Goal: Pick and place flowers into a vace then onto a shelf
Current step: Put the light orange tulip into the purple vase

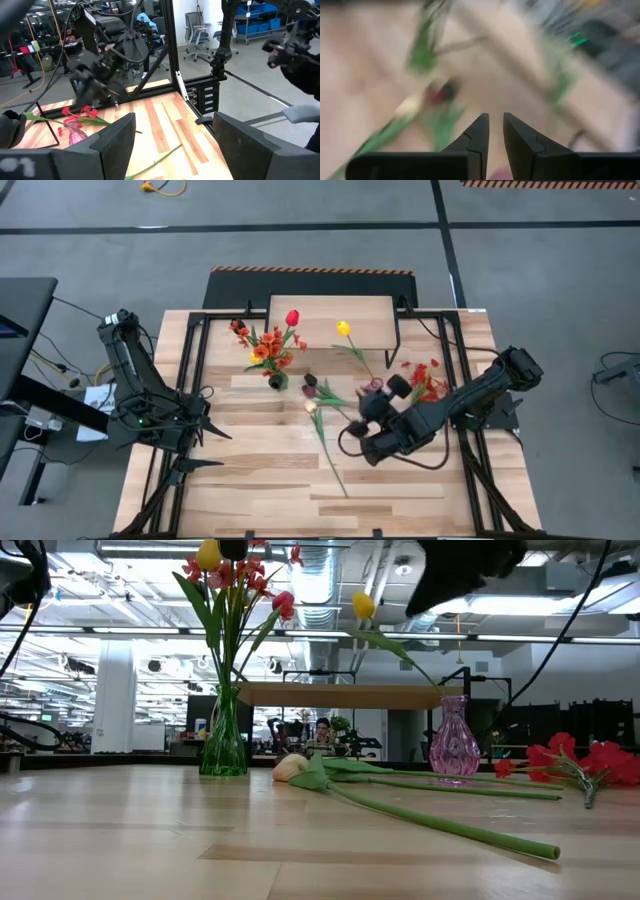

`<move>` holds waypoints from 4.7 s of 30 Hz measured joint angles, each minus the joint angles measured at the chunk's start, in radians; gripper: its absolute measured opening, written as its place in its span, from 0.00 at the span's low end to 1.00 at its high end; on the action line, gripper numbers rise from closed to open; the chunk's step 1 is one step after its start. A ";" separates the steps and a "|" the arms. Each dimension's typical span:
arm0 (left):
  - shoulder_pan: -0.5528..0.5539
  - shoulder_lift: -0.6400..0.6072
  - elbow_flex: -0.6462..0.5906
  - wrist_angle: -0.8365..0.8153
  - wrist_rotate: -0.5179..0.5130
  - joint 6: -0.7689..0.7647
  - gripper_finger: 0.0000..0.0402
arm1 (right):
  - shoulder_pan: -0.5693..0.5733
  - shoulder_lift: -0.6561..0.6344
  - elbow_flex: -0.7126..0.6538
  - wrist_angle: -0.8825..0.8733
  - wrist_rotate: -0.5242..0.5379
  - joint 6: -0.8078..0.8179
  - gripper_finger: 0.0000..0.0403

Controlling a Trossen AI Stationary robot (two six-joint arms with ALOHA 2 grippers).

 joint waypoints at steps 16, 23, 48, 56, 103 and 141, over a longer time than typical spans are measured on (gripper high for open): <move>0.000 0.000 0.000 0.007 0.005 -0.019 0.64 | -0.077 0.177 0.000 0.438 -0.615 -0.184 0.12; 0.000 0.000 0.000 0.027 0.005 -0.032 0.64 | -0.108 0.247 0.000 0.482 -0.667 0.036 0.12; 0.000 0.095 0.000 0.196 0.001 -0.121 0.64 | -0.054 0.256 0.000 0.603 -0.524 0.183 0.17; 0.001 0.151 0.000 0.279 0.000 -0.121 0.64 | -0.054 0.340 0.007 0.660 -0.550 0.201 0.29; 0.000 0.216 0.000 0.362 0.002 -0.166 0.64 | -0.074 0.492 0.002 0.734 -0.584 0.196 0.37; 0.001 0.216 0.000 0.346 0.000 -0.145 0.64 | 0.037 0.354 0.011 0.626 -0.516 0.188 0.00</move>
